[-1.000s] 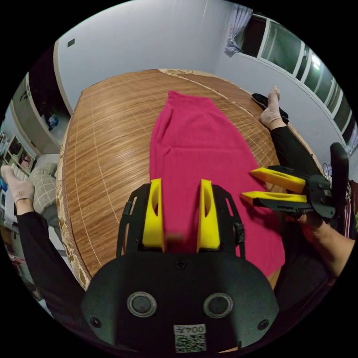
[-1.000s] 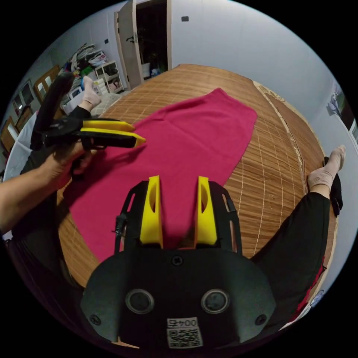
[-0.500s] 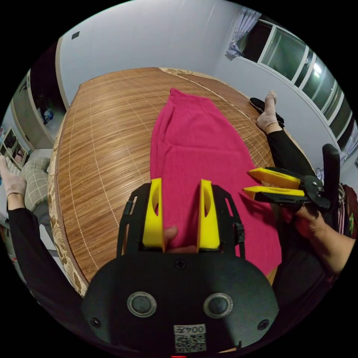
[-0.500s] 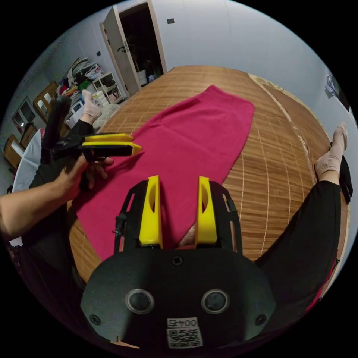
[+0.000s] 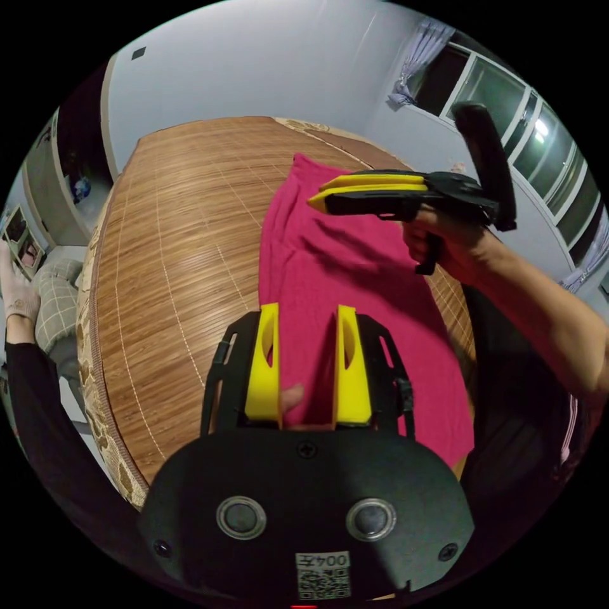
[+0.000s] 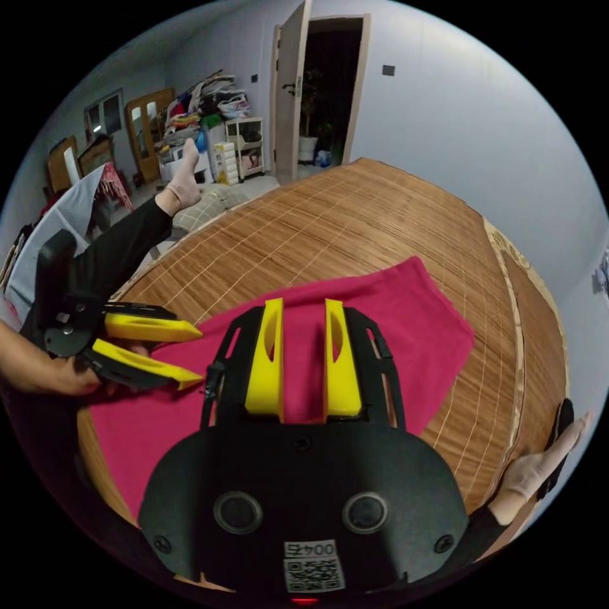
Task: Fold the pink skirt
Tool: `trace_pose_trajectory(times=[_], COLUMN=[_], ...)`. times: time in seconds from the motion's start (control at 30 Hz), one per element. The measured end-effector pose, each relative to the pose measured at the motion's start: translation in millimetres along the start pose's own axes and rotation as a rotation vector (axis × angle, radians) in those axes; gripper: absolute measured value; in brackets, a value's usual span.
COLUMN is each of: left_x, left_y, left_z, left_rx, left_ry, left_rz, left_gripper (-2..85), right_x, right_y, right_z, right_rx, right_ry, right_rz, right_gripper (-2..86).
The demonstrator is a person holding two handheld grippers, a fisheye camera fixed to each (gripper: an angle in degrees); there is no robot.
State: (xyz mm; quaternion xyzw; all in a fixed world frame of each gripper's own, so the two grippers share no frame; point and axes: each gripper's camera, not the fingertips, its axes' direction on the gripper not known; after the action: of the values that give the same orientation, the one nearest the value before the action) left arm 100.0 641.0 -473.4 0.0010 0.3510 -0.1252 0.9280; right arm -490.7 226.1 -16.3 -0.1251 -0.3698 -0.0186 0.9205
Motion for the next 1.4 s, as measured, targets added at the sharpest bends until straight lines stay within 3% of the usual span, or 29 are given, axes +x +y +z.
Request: trace_pose_trajectory(times=[0.43,0.73,0.87,1.17,1.33,1.4], left_x=[-1.0,-7.0,-14.0,-30.8,-45.0,-53.2], left_y=[4.2,6.1,6.7,5.8,3.9,2.5], left_z=[6.6,10.4,11.2,13.2,13.9,14.0], left_rx=[-0.005,-0.01,-0.009,-0.011,-0.012,-0.012], left_ry=[-0.033,-0.047,-0.045,-0.053,-0.055,-0.052], left_rz=[0.01,0.02,0.013,0.009,-0.007,-0.016], left_gripper=[12.1,12.3,12.1,11.6,10.6,10.1], right_x=[18.0,39.7,46.5,111.6,110.4,95.4], right_y=[-50.2,-67.1,-61.8,-16.9,-6.3,19.7], right_z=[51.9,45.5,16.7,-24.6,-102.1,-150.6], right_rx=[-0.147,-0.106,-0.076,-0.12,-0.034,0.003], right_ry=[-0.004,-0.087,-0.038,0.012,0.02,-0.072], right_rz=[-0.105,-0.069,-0.092,0.141,0.212,0.318], right_gripper=[9.8,12.5,13.4,12.4,12.1,11.9])
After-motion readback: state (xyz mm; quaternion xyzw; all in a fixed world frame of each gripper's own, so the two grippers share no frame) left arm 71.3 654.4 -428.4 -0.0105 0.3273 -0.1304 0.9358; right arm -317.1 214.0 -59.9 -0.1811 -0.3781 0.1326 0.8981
